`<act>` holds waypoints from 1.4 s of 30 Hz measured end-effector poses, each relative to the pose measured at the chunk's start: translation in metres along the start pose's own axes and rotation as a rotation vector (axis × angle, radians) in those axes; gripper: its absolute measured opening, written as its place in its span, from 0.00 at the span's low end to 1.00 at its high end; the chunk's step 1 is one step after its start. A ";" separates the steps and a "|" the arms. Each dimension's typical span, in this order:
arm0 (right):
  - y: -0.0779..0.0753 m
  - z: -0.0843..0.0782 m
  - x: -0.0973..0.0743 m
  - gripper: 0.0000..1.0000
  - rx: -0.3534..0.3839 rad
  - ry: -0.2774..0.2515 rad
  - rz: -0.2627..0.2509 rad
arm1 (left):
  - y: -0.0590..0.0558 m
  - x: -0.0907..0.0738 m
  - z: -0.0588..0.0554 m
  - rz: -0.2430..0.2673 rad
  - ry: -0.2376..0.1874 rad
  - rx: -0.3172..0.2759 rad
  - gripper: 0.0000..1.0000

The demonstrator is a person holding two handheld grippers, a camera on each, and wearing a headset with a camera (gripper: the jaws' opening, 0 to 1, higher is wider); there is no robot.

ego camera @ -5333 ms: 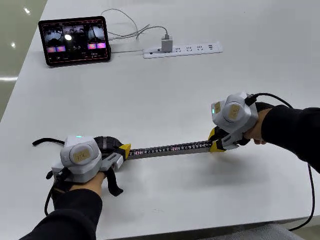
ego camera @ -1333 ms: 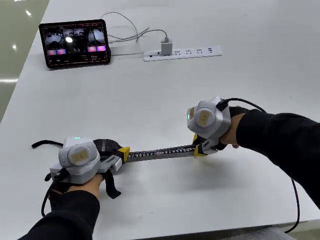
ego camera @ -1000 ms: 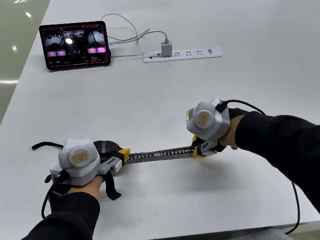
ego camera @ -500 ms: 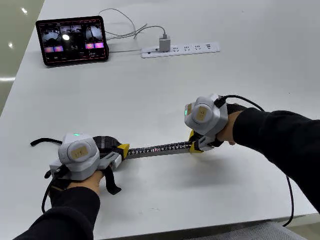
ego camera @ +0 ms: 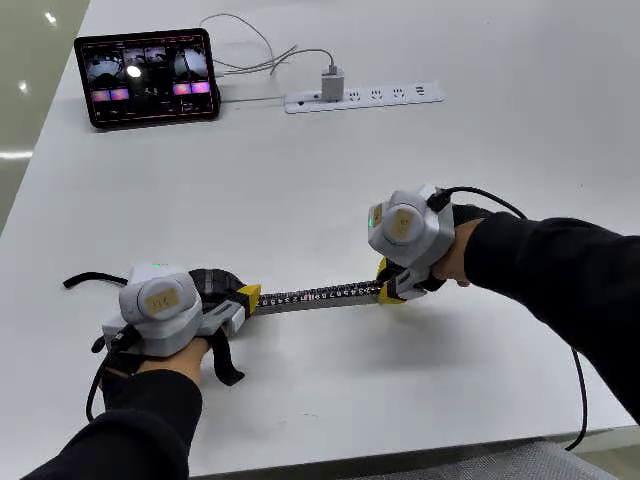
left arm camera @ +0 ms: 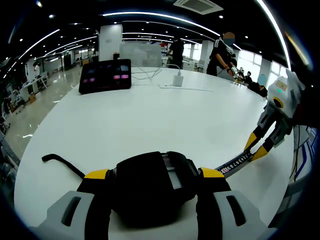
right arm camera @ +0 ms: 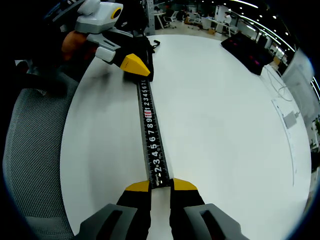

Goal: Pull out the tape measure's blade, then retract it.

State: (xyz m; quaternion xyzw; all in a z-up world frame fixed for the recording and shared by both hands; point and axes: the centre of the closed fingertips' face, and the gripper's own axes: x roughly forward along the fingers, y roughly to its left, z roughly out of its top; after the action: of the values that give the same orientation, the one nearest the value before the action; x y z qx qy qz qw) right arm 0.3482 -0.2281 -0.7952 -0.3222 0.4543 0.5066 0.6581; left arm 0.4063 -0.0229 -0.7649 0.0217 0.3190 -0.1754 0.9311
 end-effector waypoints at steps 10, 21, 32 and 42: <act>0.001 0.003 0.001 0.09 -0.007 0.001 0.000 | 0.000 0.000 -0.001 0.001 0.001 0.001 0.65; 0.001 0.006 0.003 0.09 -0.010 -0.002 0.002 | 0.000 -0.001 -0.002 -0.004 0.003 -0.003 0.65; 0.002 0.010 0.004 0.09 -0.018 -0.026 0.007 | 0.000 0.000 -0.002 -0.018 0.009 -0.017 0.64; 0.003 0.015 0.006 0.09 -0.030 -0.030 0.005 | 0.000 0.000 -0.002 -0.021 0.010 -0.015 0.64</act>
State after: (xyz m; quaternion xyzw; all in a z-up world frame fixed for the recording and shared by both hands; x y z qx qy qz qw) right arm 0.3499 -0.2120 -0.7949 -0.3234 0.4376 0.5197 0.6587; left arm 0.4055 -0.0223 -0.7667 0.0123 0.3251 -0.1828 0.9277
